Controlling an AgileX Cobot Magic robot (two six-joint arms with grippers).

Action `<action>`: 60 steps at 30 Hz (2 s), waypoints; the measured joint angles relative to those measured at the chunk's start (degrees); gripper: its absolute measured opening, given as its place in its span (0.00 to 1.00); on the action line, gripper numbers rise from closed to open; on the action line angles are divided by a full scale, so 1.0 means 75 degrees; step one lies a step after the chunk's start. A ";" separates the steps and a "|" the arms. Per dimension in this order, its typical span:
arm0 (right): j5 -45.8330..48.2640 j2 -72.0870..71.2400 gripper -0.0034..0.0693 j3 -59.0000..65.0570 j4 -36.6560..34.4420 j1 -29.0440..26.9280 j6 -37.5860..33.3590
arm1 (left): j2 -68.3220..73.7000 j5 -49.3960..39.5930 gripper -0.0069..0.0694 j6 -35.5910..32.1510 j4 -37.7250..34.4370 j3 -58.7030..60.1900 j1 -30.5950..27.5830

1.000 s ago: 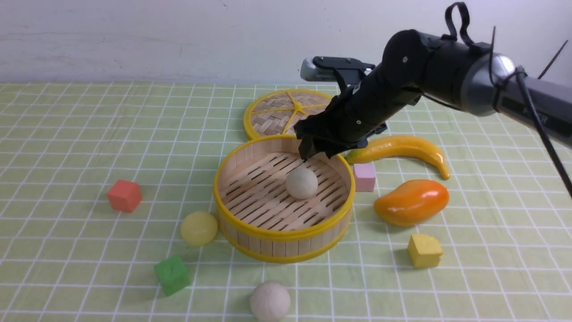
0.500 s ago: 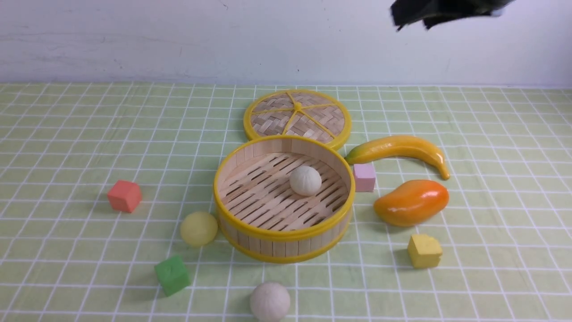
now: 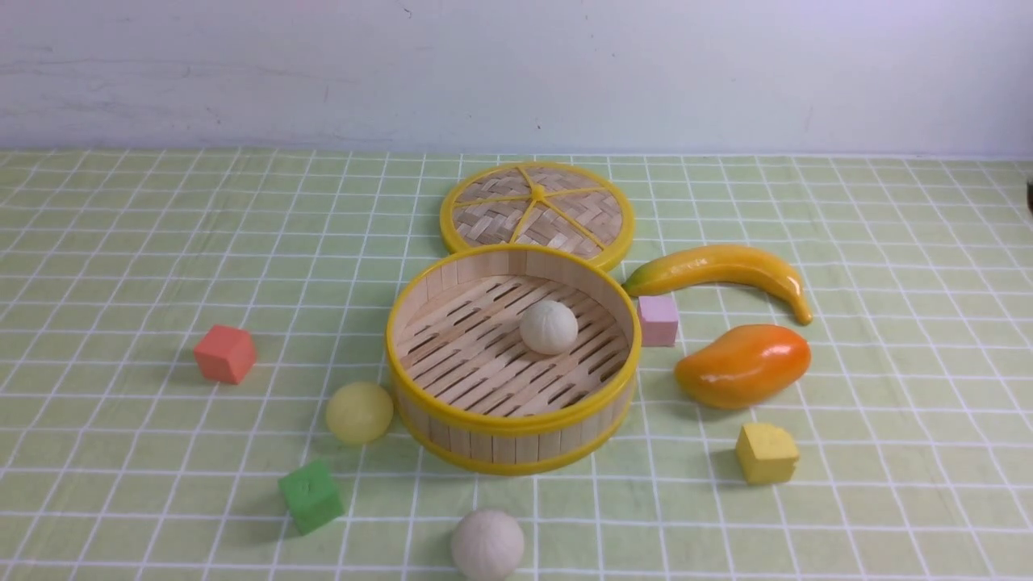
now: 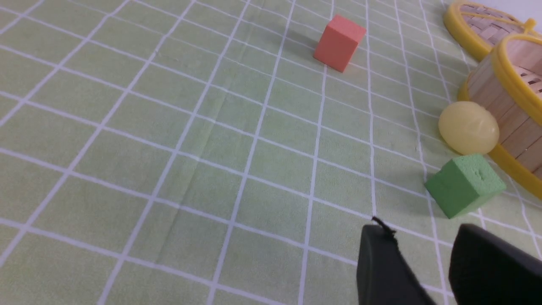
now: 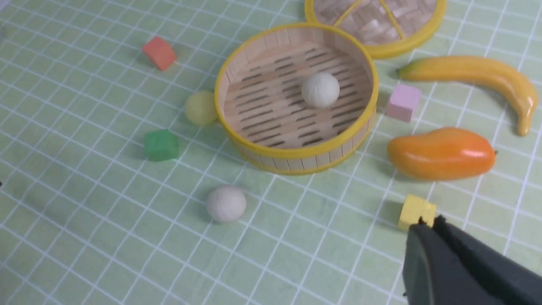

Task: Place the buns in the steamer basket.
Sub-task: Use the left arm to grab a steamed stuffed bun

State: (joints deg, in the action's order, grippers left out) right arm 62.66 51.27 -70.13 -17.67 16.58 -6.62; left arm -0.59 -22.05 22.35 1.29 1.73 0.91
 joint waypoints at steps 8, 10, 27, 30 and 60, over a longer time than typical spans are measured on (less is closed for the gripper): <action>-0.1100 -0.1877 0.02 0.2699 -0.0200 0.0000 0.0032 | 0.0000 0.0000 0.40 0.0000 0.0000 0.0000 0.0000; -0.1140 -0.2184 0.02 0.3001 -0.0200 0.0000 0.0032 | 0.0000 0.0000 0.40 0.0000 0.0000 0.0000 0.0000; -0.1868 -0.3084 0.04 0.3865 0.0816 -0.0154 0.0037 | 0.0000 0.0000 0.40 0.0000 0.0000 0.0000 0.0000; -0.2897 -0.3886 0.05 0.4799 0.0979 -0.1133 0.0037 | 0.0000 0.0000 0.40 0.0000 0.0000 0.0000 0.0000; -0.5273 -0.6915 0.08 0.9466 0.1175 -0.3503 0.0055 | 0.0000 0.0006 0.40 0.0000 -0.0002 0.0000 0.0000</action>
State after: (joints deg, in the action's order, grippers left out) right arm 23.11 -0.59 0.86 -8.85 -9.69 -6.20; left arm -0.59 -22.00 22.35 1.27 1.73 0.91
